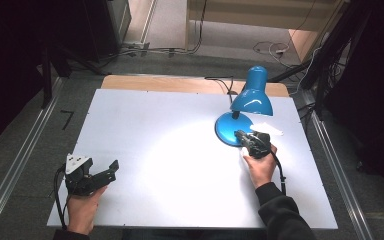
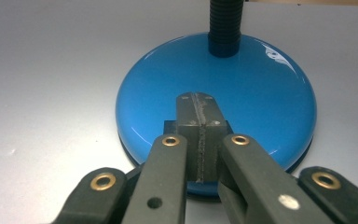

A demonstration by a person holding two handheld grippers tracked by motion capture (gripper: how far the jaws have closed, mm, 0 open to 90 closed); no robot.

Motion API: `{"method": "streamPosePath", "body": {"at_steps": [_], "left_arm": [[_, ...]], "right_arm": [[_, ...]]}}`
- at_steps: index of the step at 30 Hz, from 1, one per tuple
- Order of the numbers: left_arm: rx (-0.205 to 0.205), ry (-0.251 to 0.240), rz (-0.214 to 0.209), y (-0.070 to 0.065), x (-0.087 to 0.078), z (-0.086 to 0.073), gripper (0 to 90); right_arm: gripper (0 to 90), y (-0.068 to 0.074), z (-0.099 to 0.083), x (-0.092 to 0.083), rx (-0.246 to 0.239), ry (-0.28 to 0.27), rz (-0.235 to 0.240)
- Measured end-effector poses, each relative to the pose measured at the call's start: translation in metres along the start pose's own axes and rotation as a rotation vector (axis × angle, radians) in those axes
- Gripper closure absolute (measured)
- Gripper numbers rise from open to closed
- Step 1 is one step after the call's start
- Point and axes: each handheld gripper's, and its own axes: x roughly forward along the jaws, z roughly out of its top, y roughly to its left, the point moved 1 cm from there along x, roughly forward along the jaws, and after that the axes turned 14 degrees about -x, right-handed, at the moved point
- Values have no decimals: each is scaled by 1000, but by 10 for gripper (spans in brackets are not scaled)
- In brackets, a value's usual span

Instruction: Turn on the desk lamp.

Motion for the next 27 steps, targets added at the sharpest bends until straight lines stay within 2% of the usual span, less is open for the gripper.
{"method": "streamPosePath", "body": {"at_steps": [4,6,10,17,23,27], "left_arm": [[2,1,1,0,0,0,109],[2,-1,-2,-1,0,0,109],[-2,1,-2,0,0,0,109],[-1,3,-3,0,1,0,109],[-2,0,-6,0,0,1,109],[0,-1,-10,-1,0,1,109]], "right_arm": [[722,2,4,-8,-13,-24,23],[692,2,4,-10,-11,-19,30],[568,0,2,-13,-6,-11,41],[370,1,1,-17,-31,-18,51],[291,1,1,-29,-34,-38,42],[253,1,-2,-34,-45,-27,31]]}}
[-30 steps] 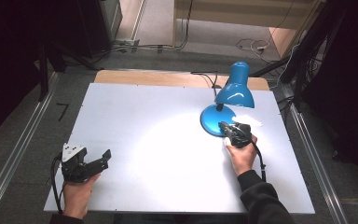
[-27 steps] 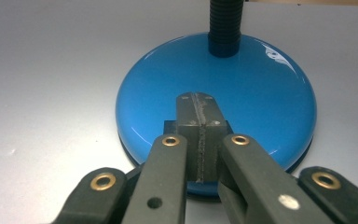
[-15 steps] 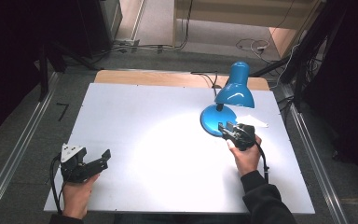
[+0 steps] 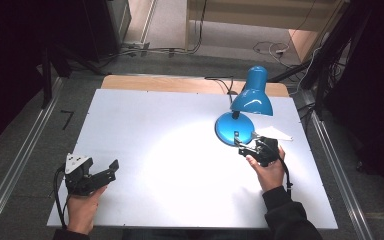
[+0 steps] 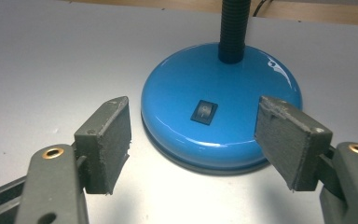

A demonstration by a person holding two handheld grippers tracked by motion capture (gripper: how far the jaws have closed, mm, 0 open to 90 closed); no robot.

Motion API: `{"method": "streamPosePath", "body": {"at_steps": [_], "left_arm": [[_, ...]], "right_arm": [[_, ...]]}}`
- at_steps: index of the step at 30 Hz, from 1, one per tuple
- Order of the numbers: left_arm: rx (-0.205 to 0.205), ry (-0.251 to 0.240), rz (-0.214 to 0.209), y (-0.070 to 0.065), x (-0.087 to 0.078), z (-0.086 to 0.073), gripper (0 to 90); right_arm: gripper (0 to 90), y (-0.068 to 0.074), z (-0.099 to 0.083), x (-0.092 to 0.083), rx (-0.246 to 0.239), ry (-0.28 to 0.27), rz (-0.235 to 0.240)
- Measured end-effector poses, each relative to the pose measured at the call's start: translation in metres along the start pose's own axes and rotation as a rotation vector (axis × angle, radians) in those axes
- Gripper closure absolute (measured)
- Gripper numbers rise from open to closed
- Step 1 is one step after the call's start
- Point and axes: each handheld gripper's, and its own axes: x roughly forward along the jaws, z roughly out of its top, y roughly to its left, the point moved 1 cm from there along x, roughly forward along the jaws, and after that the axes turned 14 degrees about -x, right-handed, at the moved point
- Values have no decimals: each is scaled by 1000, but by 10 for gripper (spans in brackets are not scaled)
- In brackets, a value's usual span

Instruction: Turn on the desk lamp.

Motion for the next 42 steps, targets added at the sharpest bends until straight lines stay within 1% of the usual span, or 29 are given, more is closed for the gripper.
{"method": "streamPosePath", "body": {"at_steps": [2,6,11,13,17,21,23,28,33,36,42], "left_arm": [[4,2,1,-1,0,0,109],[5,4,2,-1,1,0,109],[5,-2,-2,-1,-1,0,109],[1,-2,2,-1,0,0,109],[4,1,4,-1,0,0,109],[3,-4,1,-1,0,0,109],[3,-3,2,-1,0,0,109],[2,-3,2,-1,0,0,109],[3,-3,5,-1,0,0,109],[5,-4,7,-1,-1,0,109],[-5,-6,19,1,-2,0,109]], "right_arm": [[242,-1,-1,-3,3,8,-3],[227,-3,-5,-9,9,6,-2],[205,-6,-13,-15,4,23,-4],[203,-7,-15,-17,2,29,-6],[203,-7,-15,-23,-9,22,-10],[199,-7,-16,-29,-9,13,-13],[199,-8,-18,-32,-15,23,-13],[198,-11,-22,-40,-14,23,-20],[198,-14,-28,-52,-11,17,-23],[197,-18,-33,-63,-10,17,-34],[196,-29,-50,-89,19,26,-71]]}}
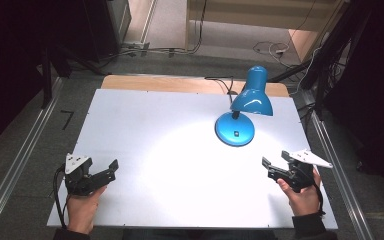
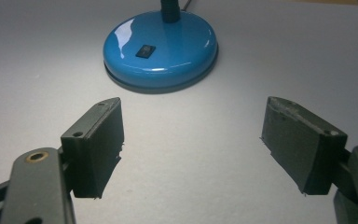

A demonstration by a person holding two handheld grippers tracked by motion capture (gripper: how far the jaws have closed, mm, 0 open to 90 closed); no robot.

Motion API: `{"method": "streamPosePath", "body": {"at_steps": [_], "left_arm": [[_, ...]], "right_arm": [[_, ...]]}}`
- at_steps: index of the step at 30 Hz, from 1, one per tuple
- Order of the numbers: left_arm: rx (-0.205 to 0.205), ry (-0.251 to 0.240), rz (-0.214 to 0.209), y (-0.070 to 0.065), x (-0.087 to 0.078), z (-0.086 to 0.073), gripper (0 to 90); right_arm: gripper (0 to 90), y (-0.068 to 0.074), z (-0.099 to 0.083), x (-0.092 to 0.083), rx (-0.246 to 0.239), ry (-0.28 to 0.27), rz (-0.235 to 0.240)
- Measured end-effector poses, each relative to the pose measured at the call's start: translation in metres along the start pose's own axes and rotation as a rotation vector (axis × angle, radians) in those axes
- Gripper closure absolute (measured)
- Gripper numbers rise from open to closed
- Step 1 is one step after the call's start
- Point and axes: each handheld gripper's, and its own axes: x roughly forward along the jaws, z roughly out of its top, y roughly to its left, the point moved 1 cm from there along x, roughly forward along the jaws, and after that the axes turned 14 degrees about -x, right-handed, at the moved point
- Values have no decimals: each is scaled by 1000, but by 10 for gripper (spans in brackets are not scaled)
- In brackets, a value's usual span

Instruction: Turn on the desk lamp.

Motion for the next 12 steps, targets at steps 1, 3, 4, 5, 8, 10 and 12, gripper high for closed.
{"method": "streamPosePath", "body": {"at_steps": [1,3,4,5,8,10,12], "left_arm": [[0,-1,0,0,-1,0,109],[4,-6,1,0,-2,0,109],[3,-6,1,0,-2,0,109],[3,-5,0,0,-2,0,109],[0,-7,5,1,-2,0,109],[-3,-11,4,2,-2,1,109],[-3,-11,6,2,-2,0,109]], "right_arm": [[196,-2,-3,-4,9,2,-8],[196,-7,-10,-12,20,7,-24],[196,-10,-13,-15,29,11,-32],[196,-13,-16,-18,40,16,-37],[196,-22,-25,-26,80,37,-53],[196,-27,-30,-32,101,36,-73],[191,-32,-35,-35,116,45,-88]]}}
